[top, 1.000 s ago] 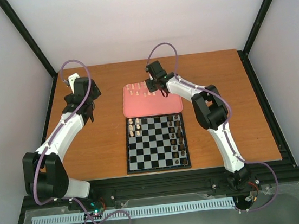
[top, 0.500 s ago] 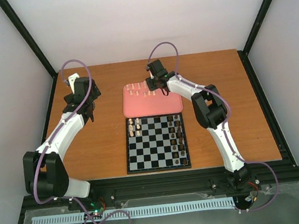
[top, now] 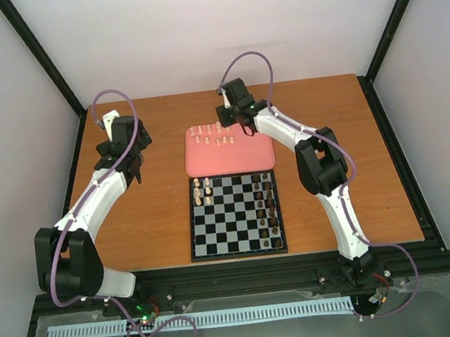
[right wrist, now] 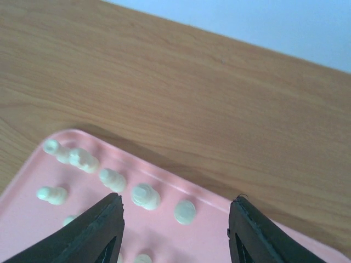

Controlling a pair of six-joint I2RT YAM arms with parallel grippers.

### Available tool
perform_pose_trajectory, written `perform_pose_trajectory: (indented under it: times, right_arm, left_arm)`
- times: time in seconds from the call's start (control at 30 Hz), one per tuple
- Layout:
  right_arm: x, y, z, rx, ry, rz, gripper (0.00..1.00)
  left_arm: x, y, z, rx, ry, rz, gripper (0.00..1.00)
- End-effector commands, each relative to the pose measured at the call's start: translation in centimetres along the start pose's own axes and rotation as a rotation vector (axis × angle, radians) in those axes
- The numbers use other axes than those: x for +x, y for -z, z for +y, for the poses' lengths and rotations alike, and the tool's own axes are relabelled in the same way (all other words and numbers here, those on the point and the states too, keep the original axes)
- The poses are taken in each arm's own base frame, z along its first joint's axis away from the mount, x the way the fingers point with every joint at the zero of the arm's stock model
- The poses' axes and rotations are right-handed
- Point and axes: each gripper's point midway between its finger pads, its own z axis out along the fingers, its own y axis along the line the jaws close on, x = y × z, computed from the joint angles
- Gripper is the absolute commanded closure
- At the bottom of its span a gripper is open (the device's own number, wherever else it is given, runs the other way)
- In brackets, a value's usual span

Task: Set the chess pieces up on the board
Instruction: Pick up the chess piece from the storage box.

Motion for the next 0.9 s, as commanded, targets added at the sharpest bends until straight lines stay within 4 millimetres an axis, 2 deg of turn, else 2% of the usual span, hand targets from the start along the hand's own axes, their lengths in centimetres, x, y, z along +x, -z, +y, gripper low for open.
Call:
perform_pose_trajectory:
  times: [0.0, 0.17, 0.43, 0.63, 0.87]
  right_arm:
    - [-4.8, 2.6, 1.0, -0.063, 0.015, -0.082, 0.47]
    - [-5.0, 1.6, 1.8, -0.105, 0.039, -0.042, 0.48]
    - [-4.4, 1.0, 0.0, -0.038, 0.003, -0.026, 0.49]
    - [-2.7, 0.3, -0.3, -0.03, 0.005, 0.027, 0.5]
    - [-0.1, -1.6, -0.5, -0.026, -0.008, 0.085, 0.51]
  left_arm:
    - [-1.9, 0.6, -0.5, 0.006, 0.006, -0.04, 0.0]
    - [-1.9, 0.7, -0.5, 0.008, 0.007, -0.04, 0.0]
    - [-1.8, 0.6, -0.6, 0.007, 0.003, -0.037, 0.0]
    - [-1.8, 0.6, -0.7, 0.012, 0.003, -0.038, 0.0]
    - [-1.8, 0.4, -0.9, 0.014, 0.002, -0.037, 0.0]
